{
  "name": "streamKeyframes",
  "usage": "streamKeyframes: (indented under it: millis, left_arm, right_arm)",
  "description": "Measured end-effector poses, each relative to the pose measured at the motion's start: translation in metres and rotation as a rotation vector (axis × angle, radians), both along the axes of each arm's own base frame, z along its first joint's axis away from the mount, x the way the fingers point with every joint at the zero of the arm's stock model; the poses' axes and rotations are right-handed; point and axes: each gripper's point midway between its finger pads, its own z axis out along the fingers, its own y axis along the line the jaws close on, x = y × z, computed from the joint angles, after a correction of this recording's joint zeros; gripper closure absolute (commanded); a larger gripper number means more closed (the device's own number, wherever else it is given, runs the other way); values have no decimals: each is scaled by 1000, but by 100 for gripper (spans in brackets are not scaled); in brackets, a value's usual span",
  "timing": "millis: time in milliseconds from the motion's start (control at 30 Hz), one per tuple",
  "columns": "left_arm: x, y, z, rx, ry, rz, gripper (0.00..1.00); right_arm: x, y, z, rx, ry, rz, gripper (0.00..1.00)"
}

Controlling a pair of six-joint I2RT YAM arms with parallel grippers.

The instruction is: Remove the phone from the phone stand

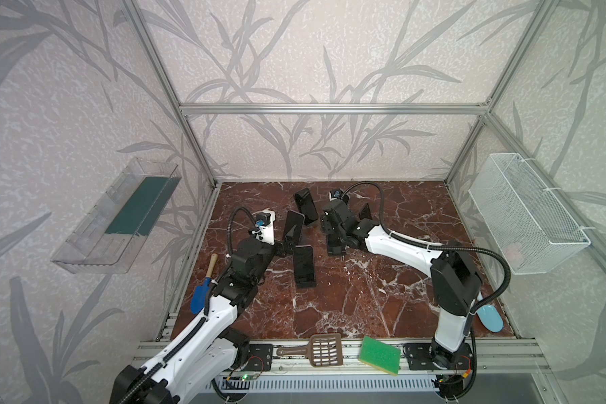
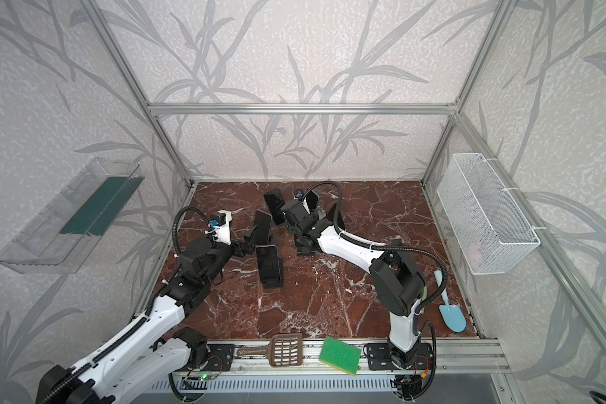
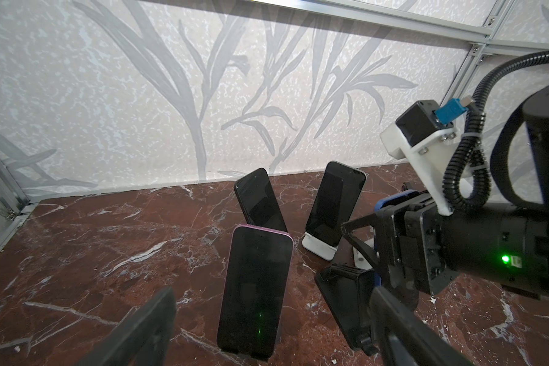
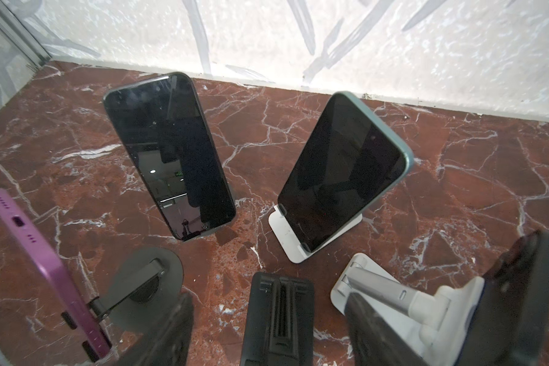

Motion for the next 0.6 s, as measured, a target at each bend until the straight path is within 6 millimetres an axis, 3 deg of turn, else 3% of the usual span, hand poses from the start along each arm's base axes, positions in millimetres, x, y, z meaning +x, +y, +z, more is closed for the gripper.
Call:
streamKeyframes:
  millis: [433, 600]
  left_arm:
    - [-23, 7, -8, -12, -69, -15, 3]
    - [-22, 8, -7, -13, -72, -13, 3]
  right_arm:
    - [-48, -33, 33, 31, 18, 71, 43]
    - [-75, -49, 14, 27, 87, 93, 44]
